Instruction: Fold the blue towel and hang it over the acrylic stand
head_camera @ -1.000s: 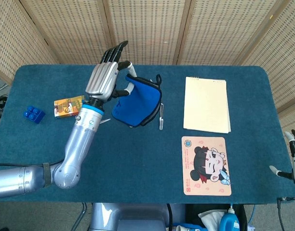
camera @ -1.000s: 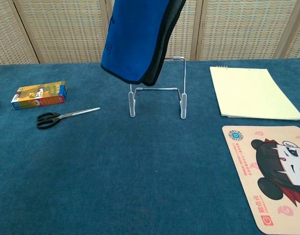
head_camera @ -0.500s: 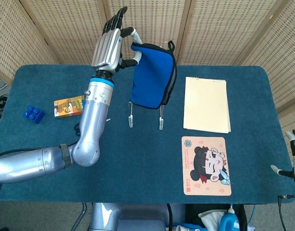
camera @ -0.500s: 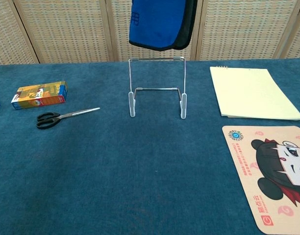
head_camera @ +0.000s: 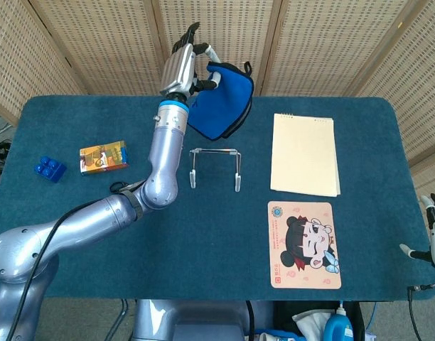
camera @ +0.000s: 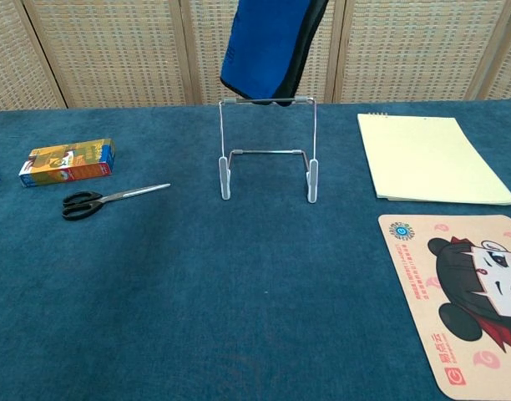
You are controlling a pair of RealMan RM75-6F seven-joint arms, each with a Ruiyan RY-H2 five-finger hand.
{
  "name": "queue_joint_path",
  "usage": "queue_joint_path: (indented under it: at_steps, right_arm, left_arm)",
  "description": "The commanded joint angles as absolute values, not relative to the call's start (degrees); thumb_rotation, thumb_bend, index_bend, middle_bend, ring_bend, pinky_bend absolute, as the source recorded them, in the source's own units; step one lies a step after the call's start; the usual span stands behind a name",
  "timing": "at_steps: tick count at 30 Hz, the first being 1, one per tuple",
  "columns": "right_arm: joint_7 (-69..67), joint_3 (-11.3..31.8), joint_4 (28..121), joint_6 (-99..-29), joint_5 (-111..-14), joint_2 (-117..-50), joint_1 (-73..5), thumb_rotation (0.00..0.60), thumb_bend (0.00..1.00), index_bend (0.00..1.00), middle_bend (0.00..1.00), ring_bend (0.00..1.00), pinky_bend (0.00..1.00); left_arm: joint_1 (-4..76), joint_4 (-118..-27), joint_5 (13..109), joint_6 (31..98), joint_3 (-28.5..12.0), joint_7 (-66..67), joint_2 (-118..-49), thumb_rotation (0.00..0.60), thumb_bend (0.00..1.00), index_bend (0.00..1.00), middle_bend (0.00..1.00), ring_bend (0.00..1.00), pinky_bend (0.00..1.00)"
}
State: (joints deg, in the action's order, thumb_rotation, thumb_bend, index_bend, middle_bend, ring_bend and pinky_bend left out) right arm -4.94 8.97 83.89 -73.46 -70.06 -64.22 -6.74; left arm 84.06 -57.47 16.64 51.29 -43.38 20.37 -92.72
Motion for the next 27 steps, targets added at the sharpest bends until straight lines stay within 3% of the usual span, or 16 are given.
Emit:
queue_joint_path:
  at_steps: [1, 7, 22, 27]
  right_arm:
    - [-4.76, 8.97, 83.77, -73.26, -69.9, -64.34, -6.82, 0.6, 0.0, 0.0, 0.0, 0.0, 0.0]
    - [-4.85, 9.06, 83.54, -73.03, -69.6, -64.4, -6.82, 0.6, 0.0, 0.0, 0.0, 0.0, 0.0]
    - [-5.43, 8.96, 83.83, -73.34, -70.24, -64.17, -6.63, 0.6, 0.0, 0.0, 0.0, 0.0, 0.0]
    - [-5.42, 8.91, 84.0, -73.5, -70.5, -64.14, -6.61, 0.6, 0.0, 0.0, 0.0, 0.0, 0.0]
  left_arm:
    - [84.61, -55.18, 17.46, 49.25, -42.61, 17.68, -94.7, 0.6, 0.44, 0.91, 0.0, 0.0, 0.0]
    - [82.66, -57.59, 16.53, 48.89, -42.5, 15.51, -94.73, 0.6, 0.44, 0.91, 0.0, 0.0, 0.0]
    - [73.56, -78.21, 11.94, 57.87, -39.69, 17.88, -87.57, 0.6, 0.45, 0.91, 0.0, 0.0, 0.0]
    - [70.23, -84.07, 11.9, 57.68, -38.46, 17.25, -84.87, 0.6, 0.44, 0.91, 0.0, 0.0, 0.0]
